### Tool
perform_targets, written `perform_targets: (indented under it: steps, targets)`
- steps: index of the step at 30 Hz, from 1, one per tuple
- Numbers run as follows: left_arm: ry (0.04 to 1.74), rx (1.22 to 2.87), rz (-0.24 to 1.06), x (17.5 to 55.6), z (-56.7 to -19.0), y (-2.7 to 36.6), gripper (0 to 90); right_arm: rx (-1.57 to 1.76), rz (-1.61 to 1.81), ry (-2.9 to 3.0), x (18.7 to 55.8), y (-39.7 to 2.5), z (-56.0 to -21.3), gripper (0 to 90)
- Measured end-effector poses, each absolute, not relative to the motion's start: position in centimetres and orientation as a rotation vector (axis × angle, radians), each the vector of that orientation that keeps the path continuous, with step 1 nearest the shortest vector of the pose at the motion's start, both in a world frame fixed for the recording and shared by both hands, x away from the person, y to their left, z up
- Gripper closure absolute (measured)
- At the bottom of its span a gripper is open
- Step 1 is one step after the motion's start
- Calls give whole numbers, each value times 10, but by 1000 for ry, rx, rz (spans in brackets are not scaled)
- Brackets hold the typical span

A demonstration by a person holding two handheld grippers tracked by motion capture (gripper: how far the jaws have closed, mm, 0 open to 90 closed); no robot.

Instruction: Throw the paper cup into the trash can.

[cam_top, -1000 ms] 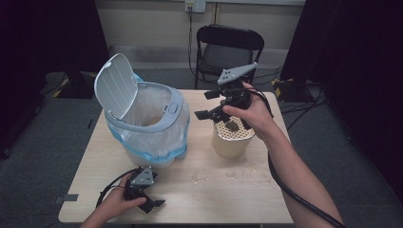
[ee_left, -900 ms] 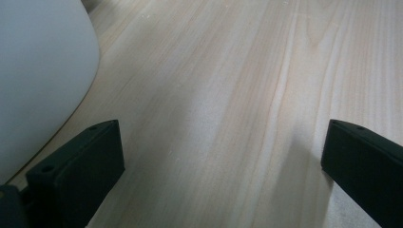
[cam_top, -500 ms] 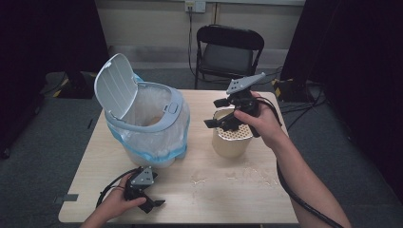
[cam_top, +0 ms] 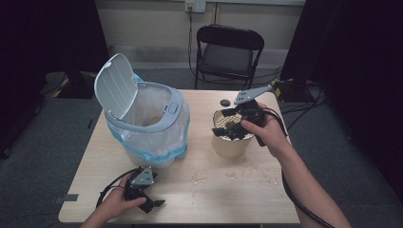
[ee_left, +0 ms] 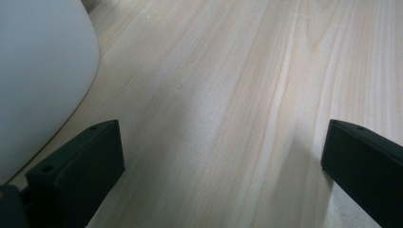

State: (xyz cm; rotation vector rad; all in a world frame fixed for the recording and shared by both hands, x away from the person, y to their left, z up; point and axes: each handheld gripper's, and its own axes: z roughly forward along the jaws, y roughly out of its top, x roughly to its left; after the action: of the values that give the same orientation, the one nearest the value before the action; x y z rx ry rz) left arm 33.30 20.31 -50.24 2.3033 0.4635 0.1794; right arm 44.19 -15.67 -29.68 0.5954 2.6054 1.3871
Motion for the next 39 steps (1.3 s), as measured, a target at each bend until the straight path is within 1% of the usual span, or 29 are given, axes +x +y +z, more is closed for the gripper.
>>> perform_targets:
  steps: [19,39]
  targets:
    - [470,2302,170,333,-503,203,0,640,1346,2582,428,-187,-327,146]
    - [470,2296,169,333,-503,203,0,660,1364,2581,412,-206,-358,145]
